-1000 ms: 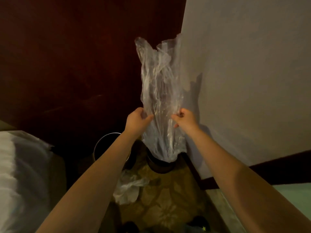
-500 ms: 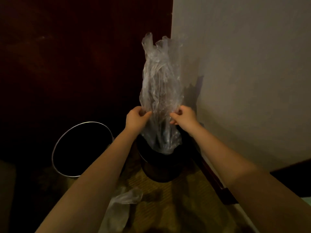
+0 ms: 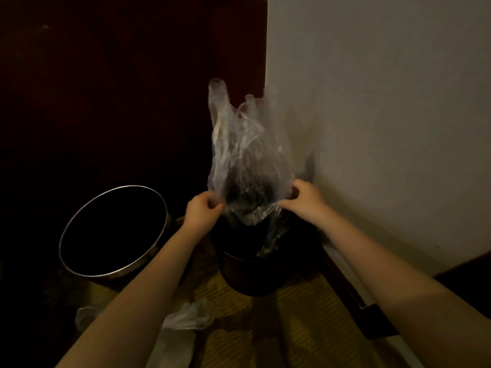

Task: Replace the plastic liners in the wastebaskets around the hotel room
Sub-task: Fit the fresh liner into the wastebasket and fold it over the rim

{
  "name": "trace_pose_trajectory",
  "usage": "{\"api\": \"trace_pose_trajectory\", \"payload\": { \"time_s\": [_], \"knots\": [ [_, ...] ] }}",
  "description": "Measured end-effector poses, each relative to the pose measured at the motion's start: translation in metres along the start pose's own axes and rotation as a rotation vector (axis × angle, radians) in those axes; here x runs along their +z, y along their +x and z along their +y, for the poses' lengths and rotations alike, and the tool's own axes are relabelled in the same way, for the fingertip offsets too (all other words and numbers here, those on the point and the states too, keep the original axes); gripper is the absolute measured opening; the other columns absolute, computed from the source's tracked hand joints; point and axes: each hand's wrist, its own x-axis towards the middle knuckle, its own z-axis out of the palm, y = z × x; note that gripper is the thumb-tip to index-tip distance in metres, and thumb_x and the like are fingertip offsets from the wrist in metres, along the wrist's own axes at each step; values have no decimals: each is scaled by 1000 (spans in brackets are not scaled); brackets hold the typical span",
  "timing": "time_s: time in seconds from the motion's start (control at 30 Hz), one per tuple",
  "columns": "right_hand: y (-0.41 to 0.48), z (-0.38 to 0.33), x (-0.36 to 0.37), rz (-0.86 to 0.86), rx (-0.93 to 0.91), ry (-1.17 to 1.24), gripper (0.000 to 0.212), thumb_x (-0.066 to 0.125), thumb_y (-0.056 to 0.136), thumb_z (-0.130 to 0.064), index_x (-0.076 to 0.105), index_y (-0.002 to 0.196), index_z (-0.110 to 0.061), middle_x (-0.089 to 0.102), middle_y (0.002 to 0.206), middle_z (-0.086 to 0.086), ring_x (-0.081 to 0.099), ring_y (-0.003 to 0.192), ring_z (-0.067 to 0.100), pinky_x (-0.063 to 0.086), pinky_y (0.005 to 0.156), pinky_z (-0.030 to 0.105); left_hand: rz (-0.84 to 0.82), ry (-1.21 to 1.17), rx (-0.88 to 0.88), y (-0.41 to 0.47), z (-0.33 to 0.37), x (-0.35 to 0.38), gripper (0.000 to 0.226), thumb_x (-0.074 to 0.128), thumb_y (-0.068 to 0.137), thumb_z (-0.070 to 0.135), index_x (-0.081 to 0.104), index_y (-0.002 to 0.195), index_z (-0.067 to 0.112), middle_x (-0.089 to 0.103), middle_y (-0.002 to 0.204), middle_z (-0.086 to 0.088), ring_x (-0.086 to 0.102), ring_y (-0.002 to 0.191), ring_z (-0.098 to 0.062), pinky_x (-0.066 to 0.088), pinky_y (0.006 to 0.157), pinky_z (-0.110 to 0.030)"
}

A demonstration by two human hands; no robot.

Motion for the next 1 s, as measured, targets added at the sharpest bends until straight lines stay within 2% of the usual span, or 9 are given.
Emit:
{"api": "trace_pose_trajectory", "payload": {
  "time_s": [0.07,0.17,0.23,0.33,0.43,0.53,0.7,0.83,1.0],
  "knots": [
    [1,-13,-8,-66,-1,312,65,84,72,-17,53,130,-15,59,121,-2,56,113,15,45,96,29,-80,33,49,0,2,1,6,64,88,14,61,86,19,59,83,4,58,81,-13,44,65,-21],
    [4,-29,-10,41,-36,559,32,82,73,-11,62,96,-21,67,96,0,63,92,16,48,86,29,-245,126,98,4,11,6,14,71,82,23,58,82,28,57,95,3,57,96,-18,47,81,-29],
    [6,-33,-6,142,-41,519,18,81,74,-17,64,78,-18,62,74,0,59,73,15,45,73,30,-321,-71,96,7,21,7,39,80,68,35,58,99,29,59,111,1,58,106,-17,49,93,-37],
    [1,-36,-5,102,-20,498,16,77,81,-14,64,91,-12,61,76,-2,57,72,13,46,71,30,-285,-521,1,11,47,2,70,84,68,24,47,127,19,59,118,1,59,108,-14,51,91,-34],
    [0,-29,-11,95,11,486,23,72,86,-11,62,106,-8,60,86,-4,57,86,13,44,64,14,-212,-460,45,16,64,-2,48,80,76,20,57,118,13,67,106,-2,65,96,-15,55,84,-31],
    [3,-17,-14,173,15,324,13,72,86,-17,65,92,-7,64,82,5,61,86,23,50,78,32,-27,-295,26,24,50,0,9,72,84,18,67,89,12,69,87,-7,66,84,-22,55,84,-43],
    [2,-5,-19,220,140,308,26,78,80,-17,55,69,-15,62,78,1,64,90,27,48,79,33,10,-303,-134,31,11,-5,14,73,82,18,62,89,16,68,98,-11,65,91,-26,54,87,-50],
    [7,-27,-22,129,35,446,44,82,75,-22,60,111,-14,63,115,1,59,108,19,49,94,36,-45,-516,-5,28,32,-8,38,77,79,20,58,111,16,66,103,-1,65,94,-16,56,80,-35],
    [10,-39,-12,215,-56,332,9,75,82,-14,66,83,-15,65,88,7,60,87,22,50,85,38,82,-419,75,26,47,1,12,70,86,22,65,83,11,66,77,-3,64,71,-16,53,63,-30]
  ]
}}
